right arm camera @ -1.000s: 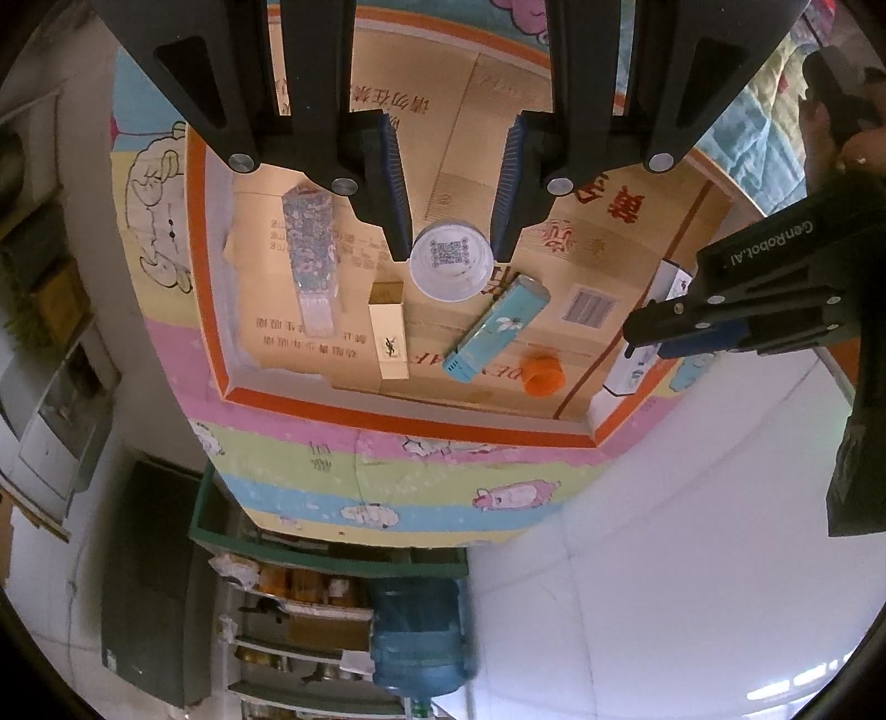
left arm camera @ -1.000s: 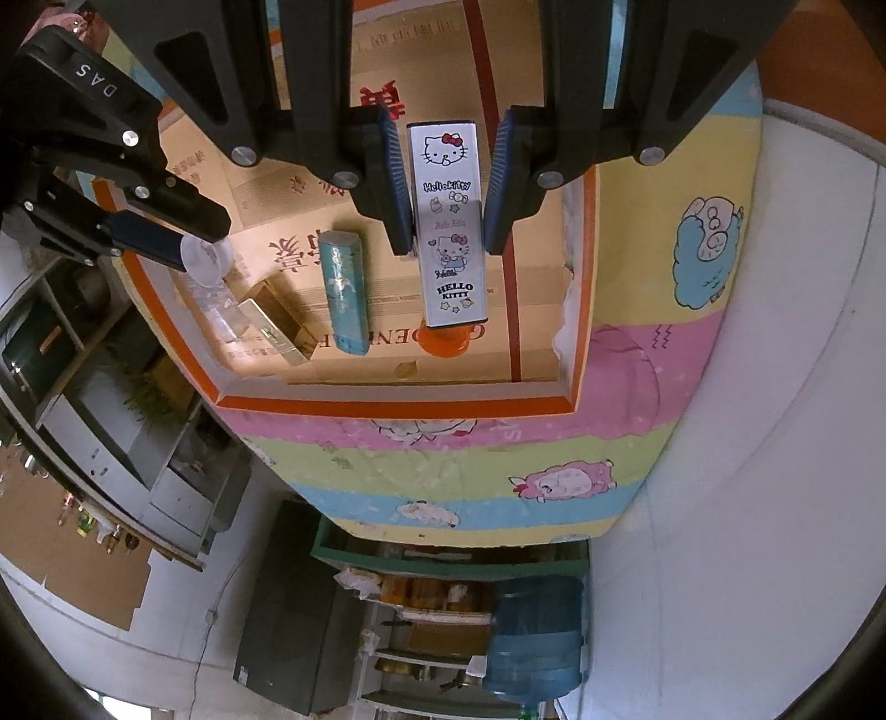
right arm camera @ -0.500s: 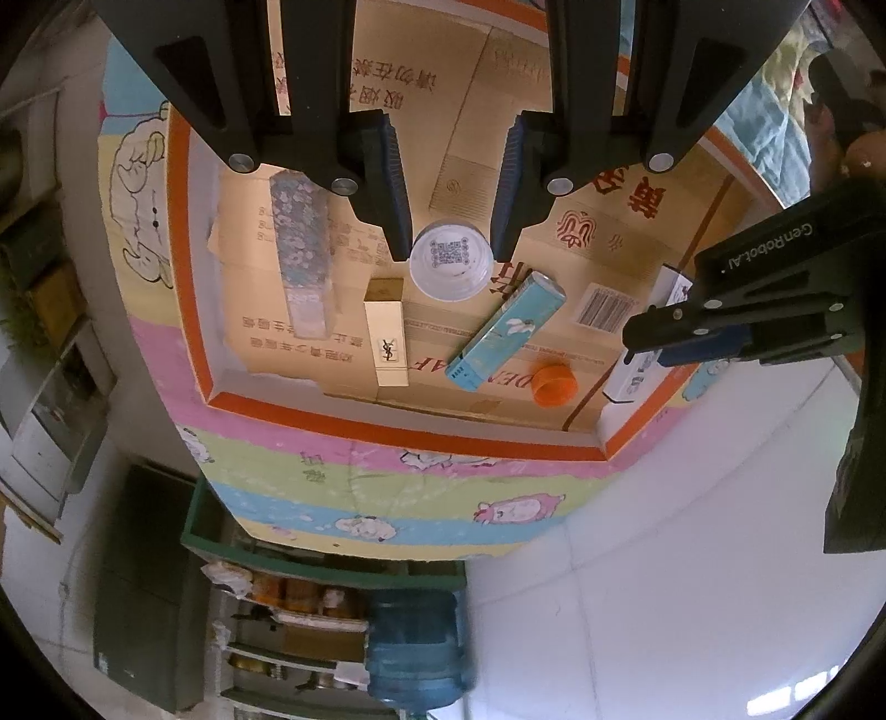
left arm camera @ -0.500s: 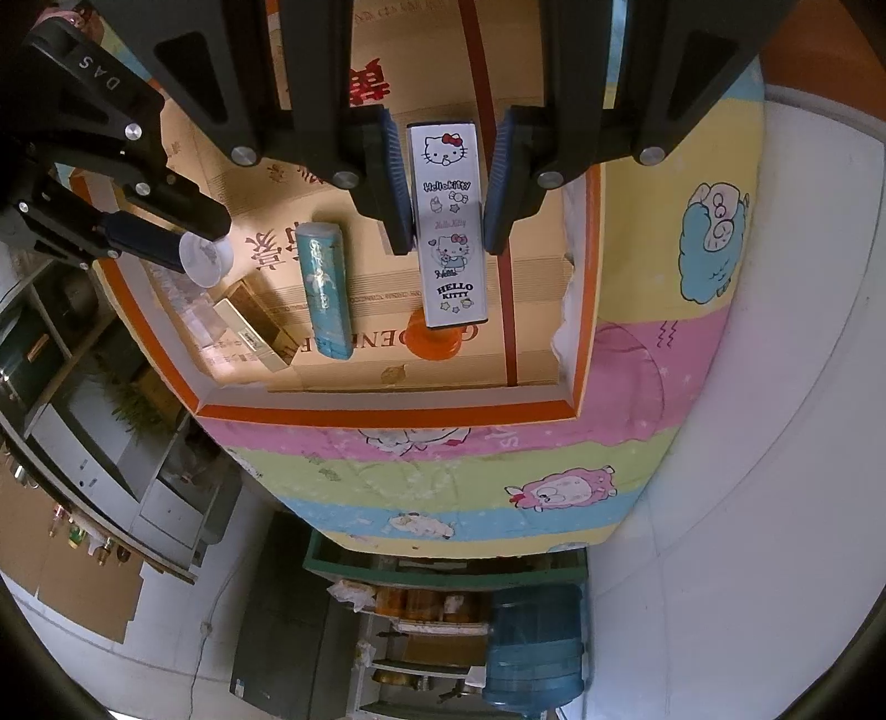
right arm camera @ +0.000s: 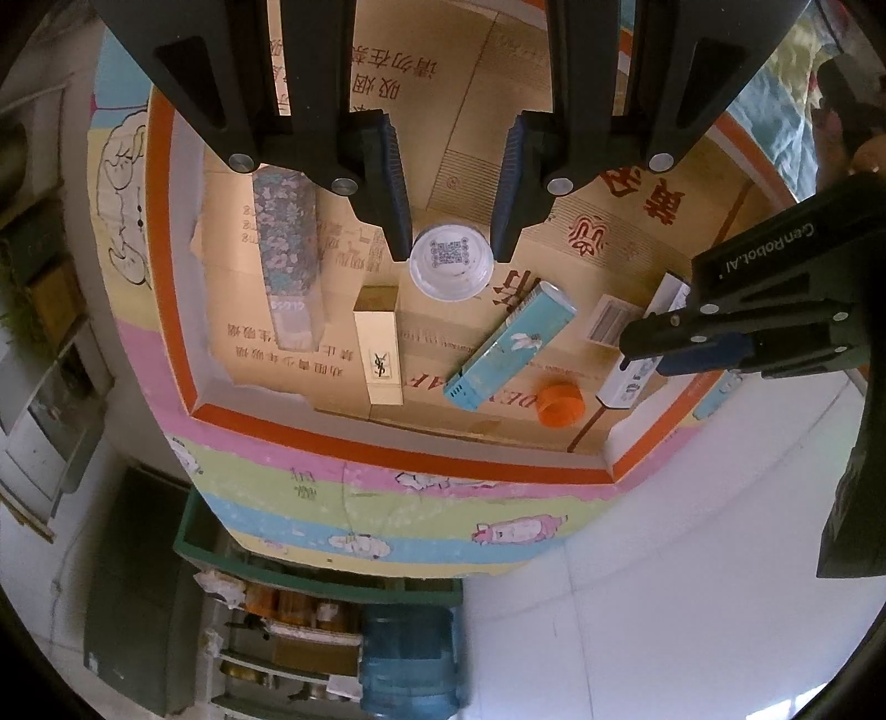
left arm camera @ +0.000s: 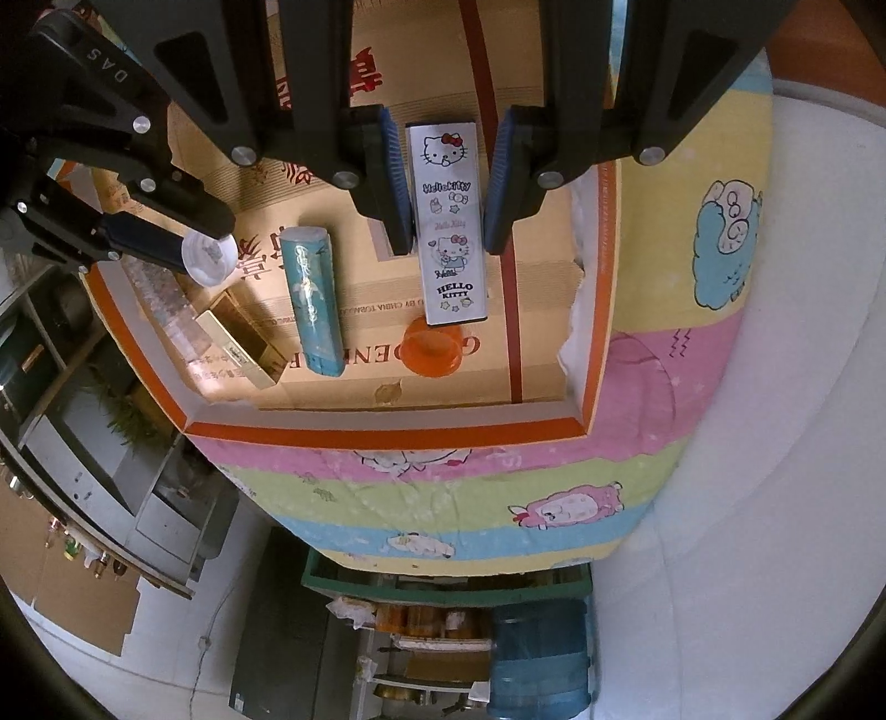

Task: Organize rigid objects
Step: 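Carry the Hello Kitty card and white lid over the tray with both tools, then open both tools to drop the card and white lid into the tray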

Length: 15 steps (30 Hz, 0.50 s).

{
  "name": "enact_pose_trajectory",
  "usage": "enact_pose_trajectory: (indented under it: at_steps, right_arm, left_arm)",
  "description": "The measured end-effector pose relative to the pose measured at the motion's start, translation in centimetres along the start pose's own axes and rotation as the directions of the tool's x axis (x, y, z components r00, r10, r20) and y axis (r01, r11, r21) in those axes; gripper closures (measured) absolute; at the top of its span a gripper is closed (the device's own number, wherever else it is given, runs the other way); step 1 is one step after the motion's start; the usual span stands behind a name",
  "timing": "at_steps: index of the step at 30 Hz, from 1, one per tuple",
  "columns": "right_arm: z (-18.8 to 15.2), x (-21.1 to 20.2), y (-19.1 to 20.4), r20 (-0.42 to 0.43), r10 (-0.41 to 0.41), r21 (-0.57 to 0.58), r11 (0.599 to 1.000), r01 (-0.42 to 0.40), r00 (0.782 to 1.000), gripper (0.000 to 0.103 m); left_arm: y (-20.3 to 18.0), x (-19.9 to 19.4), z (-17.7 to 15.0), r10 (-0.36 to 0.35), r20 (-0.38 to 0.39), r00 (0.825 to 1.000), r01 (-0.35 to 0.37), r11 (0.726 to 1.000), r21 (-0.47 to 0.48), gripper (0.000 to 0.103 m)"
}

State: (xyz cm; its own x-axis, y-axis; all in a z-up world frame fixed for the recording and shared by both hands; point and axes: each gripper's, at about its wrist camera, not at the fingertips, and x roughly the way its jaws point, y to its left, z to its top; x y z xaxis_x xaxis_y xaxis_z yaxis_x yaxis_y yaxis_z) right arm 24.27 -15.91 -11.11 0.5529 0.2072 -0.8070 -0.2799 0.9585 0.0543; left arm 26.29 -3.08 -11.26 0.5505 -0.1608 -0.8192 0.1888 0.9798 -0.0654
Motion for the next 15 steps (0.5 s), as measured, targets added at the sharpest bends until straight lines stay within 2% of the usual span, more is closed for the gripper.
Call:
enact_pose_trajectory:
  at_steps: [15]
  right_arm:
    - [-0.18,0.52,0.14,-0.009,-0.009,-0.008,1.0,0.009,1.0,0.073]
  left_arm:
    - [0.43,0.61,-0.18,-0.022,-0.008,1.0,0.022,1.0,-0.018,0.076]
